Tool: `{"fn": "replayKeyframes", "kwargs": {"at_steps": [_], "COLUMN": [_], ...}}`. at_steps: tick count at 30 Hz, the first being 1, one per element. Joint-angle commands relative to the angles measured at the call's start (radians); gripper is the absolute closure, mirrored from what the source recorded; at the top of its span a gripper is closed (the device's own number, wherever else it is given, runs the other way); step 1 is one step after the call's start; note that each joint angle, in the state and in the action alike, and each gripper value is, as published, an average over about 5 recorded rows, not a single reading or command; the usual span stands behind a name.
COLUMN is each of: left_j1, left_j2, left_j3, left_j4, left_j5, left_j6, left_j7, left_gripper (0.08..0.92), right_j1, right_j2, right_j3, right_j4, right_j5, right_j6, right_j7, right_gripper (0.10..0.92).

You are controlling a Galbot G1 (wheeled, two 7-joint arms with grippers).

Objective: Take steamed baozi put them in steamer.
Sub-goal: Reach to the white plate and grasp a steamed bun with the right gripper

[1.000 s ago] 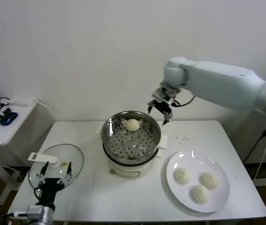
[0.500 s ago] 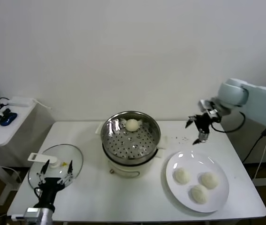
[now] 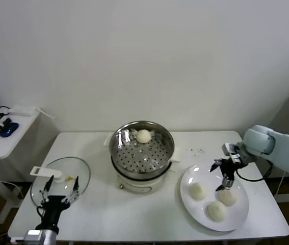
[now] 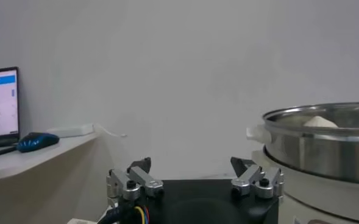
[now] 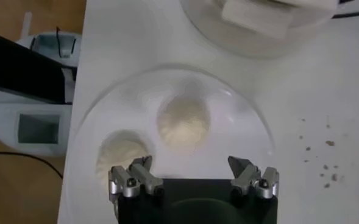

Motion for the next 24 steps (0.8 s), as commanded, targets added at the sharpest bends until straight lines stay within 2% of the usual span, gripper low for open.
{"fn": "replayKeyframes", "kwargs": {"at_steps": [1, 13, 24], "left_j1": [0.001, -0.014, -0.025], "left_j2": [-0.003, -0.004, -0.004], "left_j3": [0.002, 0.004, 0.005], "left_j4": [0.006, 0.026, 0.041], "left_j5": [-0.005, -0.006, -0.009], "left_j6": [-0.005, -0.003, 0.001], "left_j7": [0.006, 0.006, 0.005], "left_gripper": [0.177, 0.177, 0.177], "right_j1": [-0.107, -0.121, -0.127], "right_j2": [0.040, 0.144, 0.166], "right_j3": [0.042, 0.039, 0.030], "right_j4": [0.001, -0.070, -0.095], "right_j5": [-0.016, -0.022, -0.039], "right_j6": [-0.024, -0.027, -0.026], "right_j7": [0.046, 0.086, 0.077], "right_gripper": [0.203, 0.203, 0.203]}}
